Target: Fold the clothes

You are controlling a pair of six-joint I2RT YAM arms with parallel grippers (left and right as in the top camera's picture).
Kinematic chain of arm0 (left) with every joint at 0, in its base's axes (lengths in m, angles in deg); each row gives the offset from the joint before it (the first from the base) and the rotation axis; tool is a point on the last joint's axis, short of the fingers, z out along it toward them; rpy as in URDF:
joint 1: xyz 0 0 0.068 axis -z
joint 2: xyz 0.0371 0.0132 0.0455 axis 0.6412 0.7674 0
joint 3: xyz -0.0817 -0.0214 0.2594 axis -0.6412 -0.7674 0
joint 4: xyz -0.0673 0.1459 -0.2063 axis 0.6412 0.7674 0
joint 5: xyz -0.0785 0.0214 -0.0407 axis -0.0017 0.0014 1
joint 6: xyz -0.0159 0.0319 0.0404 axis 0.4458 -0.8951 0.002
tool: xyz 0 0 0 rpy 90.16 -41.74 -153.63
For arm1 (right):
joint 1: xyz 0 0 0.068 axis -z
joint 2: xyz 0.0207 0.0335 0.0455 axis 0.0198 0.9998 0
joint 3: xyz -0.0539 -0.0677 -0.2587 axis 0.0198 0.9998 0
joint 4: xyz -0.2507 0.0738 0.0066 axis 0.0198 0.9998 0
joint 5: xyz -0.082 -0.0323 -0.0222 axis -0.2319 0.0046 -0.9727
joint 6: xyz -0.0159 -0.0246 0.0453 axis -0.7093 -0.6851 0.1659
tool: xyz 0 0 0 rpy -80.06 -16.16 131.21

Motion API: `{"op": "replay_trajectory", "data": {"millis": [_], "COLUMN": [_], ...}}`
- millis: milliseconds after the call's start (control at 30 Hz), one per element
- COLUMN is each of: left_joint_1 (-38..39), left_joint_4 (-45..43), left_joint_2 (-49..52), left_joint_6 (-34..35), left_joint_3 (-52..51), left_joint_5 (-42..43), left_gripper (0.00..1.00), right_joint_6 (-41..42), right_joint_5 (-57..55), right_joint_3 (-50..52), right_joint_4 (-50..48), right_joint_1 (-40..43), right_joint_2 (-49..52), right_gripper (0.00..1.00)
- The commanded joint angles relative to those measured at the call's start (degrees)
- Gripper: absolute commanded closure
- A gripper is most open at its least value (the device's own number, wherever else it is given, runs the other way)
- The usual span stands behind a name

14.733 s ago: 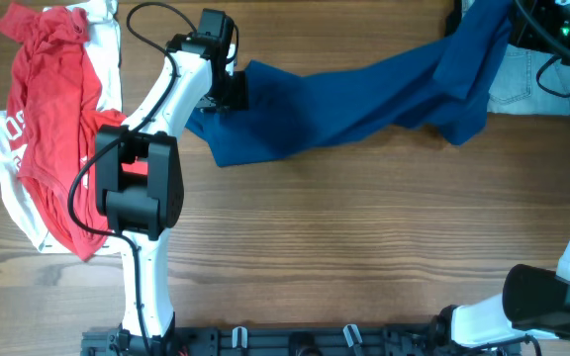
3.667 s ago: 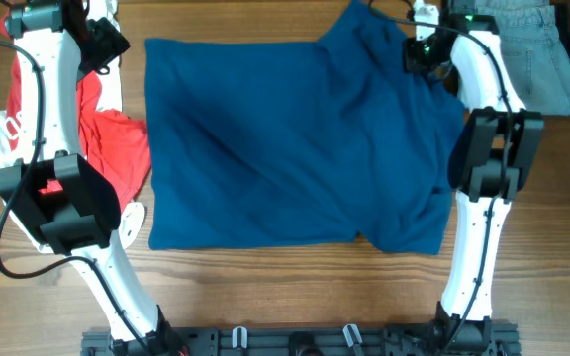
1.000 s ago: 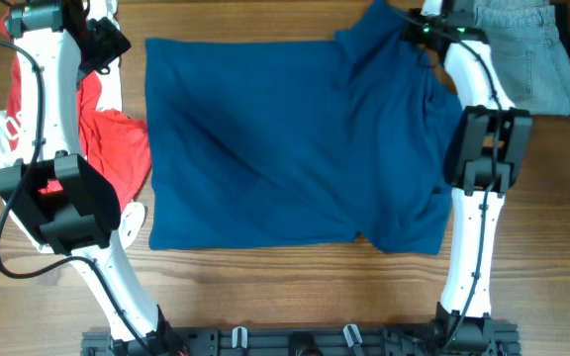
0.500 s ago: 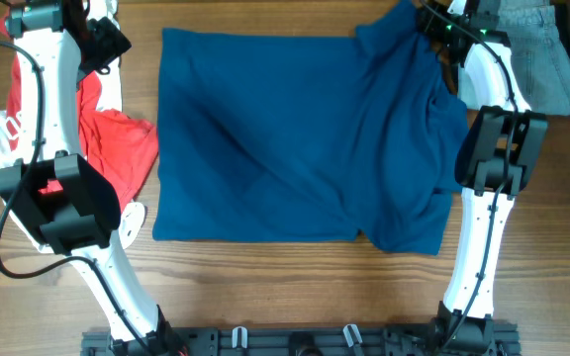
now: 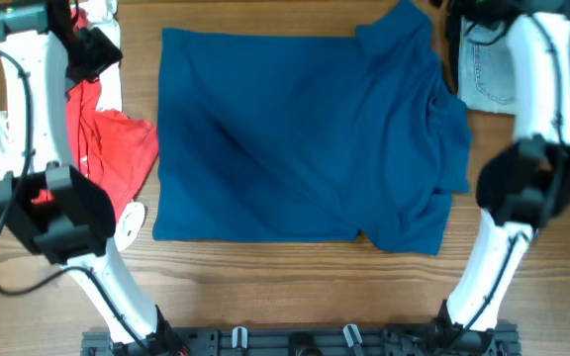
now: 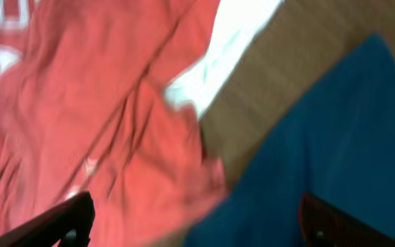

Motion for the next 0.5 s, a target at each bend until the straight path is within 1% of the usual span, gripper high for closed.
{"op": "replay_trajectory", "data": {"millis": [0,67,100,200,333,400,467], "left_joint_1": [0.5,1.3,1.9,4.4,8.7,10.4,12.0], "left_joint_4": [7.1,11.0,12.5,16.6,20.8,20.8,20.8], "left_joint_2": [-5.6,-5.8,-5.8,-5.8,-5.9,-6.5,-7.1], "left_joint_6": [1.7,1.7,1.7,1.7,1.9,2.1,3.0], "left_joint_3": [0.1,0.1,0.1,0.1,0.0,-1.1,-3.1], "left_joint_5": [6.6,9.1,9.3,8.7,5.9,5.8,4.8], "left_gripper": [0.08,0.11,0.13,0.14,0.13,0.10,0.10], "right_joint_6": [2.4,3.4,3.5,5.3,6.7,6.7,4.2], "right_joint_5": [-3.0,-5.3,-5.8,-6.8,-11.8,-15.8,-13.9], "right_joint_3": [-0.9,-0.9,-0.9,-0.9,-0.9,-0.8,1.9], "right_joint_4": [8.1,14.1,16.6,23.5,33.9,39.1,39.0], "right_joint_1": [-0.4,-0.7,-0.9,-1.1,-1.8,-2.5,-3.1], "right_joint_2": [-7.7,-11.4,-12.9,-16.9,-20.6,-21.4,-23.1], "right_gripper": [0.00,0.00,0.00,0.00,0.00,0.00,0.00]}}
